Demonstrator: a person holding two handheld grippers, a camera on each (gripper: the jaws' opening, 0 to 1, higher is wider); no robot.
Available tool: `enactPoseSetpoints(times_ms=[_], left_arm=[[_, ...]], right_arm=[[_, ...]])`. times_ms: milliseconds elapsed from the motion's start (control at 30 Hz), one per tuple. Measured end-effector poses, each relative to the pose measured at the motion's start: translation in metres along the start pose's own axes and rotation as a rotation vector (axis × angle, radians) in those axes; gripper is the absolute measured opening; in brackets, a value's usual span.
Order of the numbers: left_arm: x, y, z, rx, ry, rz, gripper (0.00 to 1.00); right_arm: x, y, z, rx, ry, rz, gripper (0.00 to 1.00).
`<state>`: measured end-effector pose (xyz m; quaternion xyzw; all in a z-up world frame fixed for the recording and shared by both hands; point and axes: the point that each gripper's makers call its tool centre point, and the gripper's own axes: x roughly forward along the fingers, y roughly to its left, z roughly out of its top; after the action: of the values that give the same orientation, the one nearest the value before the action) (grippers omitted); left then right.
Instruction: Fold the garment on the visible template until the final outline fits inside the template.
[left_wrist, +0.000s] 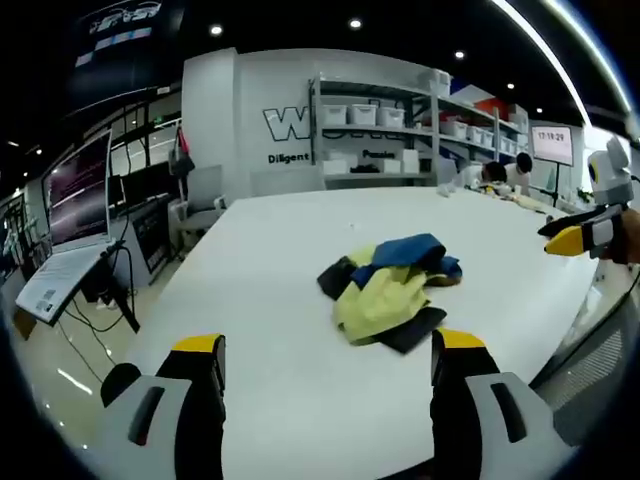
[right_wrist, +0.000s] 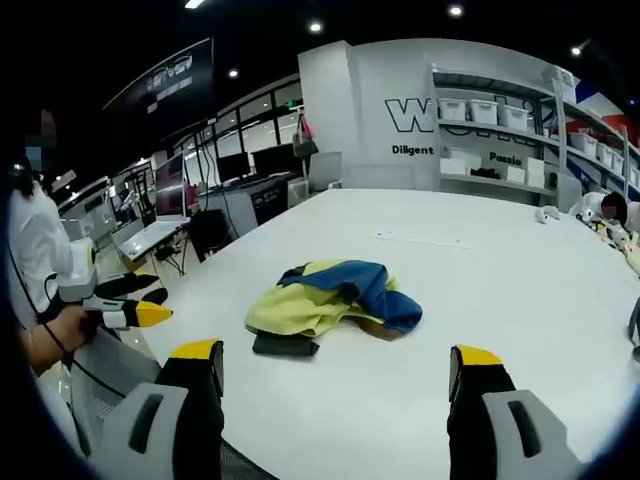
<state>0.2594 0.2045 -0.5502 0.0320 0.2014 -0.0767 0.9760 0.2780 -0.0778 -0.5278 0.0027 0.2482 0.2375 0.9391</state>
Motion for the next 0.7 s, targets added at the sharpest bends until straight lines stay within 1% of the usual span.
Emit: enactPoseSetpoints(times_ms=[367, 700], left_arm=[[-0.0005, -0.0003, 0.0001, 0.000, 0.005, 0.002, 0.80], [-0.0010, 0.0002, 0.0007, 0.001, 0.002, 0.006, 0.80]], right_arm=[[0.0014, -0.0016, 0.0004, 0.001, 0.001, -0.002, 0.92], [0.0039, 0.0015, 0.0001, -0.014, 0.008, 0.005, 0.92]])
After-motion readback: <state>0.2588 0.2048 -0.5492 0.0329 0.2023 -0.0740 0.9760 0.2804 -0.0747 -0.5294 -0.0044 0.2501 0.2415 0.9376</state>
